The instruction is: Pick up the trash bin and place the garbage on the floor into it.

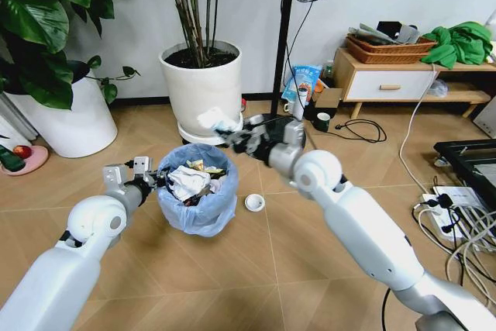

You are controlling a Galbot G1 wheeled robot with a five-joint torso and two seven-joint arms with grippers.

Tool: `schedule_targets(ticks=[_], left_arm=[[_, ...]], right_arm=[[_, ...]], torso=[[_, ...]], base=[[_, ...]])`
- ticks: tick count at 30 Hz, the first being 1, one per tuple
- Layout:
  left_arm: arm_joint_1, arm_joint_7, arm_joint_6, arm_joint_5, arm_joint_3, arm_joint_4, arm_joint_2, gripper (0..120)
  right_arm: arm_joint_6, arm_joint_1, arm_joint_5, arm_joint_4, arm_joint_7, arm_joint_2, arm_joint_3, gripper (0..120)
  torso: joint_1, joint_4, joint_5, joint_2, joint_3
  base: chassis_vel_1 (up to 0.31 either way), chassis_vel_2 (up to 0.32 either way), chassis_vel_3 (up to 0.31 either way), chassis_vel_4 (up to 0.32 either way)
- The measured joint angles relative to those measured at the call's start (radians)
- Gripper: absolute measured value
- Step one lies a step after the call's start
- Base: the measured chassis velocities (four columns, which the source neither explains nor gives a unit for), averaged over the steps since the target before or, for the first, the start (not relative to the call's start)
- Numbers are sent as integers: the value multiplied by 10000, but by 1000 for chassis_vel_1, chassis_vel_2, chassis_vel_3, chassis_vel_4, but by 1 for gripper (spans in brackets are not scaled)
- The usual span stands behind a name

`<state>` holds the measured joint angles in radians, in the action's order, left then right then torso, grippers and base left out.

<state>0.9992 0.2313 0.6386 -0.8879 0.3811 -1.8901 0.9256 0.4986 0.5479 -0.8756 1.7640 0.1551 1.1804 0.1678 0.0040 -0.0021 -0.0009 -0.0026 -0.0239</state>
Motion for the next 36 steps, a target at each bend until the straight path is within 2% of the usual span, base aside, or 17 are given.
schedule_targets(ticks=[5, 9, 10, 17, 19, 24, 25, 30, 36], left_arm=[[-4, 11, 1, -4, 5, 0, 58, 0], [8, 15, 0, -1, 14, 0, 94, 0], [8, 15, 0, -1, 14, 0, 94, 0], [-102, 38, 1, 1, -62, 13, 154, 0], [-111, 43, 0, 1, -64, 13, 163, 0], [-107, 53, 0, 0, -23, 13, 167, 0], [-107, 53, 0, 0, -23, 13, 167, 0], [-88, 45, 0, -2, 66, 19, 148, 0], [-26, 2, -3, -2, 200, 61, 156, 0]], right_arm=[[12, -56, 234, -128, -197, -130, 582, 4], [30, -40, 406, -262, -340, -158, 654, 22], [30, -40, 406, -262, -340, -158, 654, 22], [18, 2, 497, -289, -344, -76, 725, 50], [13, -13, 514, -293, -344, -59, 747, 52], [-15, -122, 535, -322, -342, -4, 810, 76], [-15, -122, 535, -322, -342, -4, 810, 76], [-46, -155, 558, -275, -352, -1, 675, 97], [-32, -173, 470, -35, -419, -195, 349, 100]], torso=[[0, -3, 0, 0, 0], [0, -2, 0, 0, 0], [0, -2, 0, 0, 0], [0, -2, 0, 0, 0], [0, -2, 0, 0, 0], [0, -2, 0, 0, 0], [0, -2, 0, 0, 0], [0, -1, 0, 0, 0], [0, -1, 1, 0, 0]], base=[[0, 0, 0, 0], [0, 0, 0, 0], [0, 0, 0, 0], [0, 0, 0, 0], [0, 0, 0, 0], [0, 0, 0, 0], [0, 0, 0, 0], [0, 0, 0, 0], [0, 0, 0, 0]])
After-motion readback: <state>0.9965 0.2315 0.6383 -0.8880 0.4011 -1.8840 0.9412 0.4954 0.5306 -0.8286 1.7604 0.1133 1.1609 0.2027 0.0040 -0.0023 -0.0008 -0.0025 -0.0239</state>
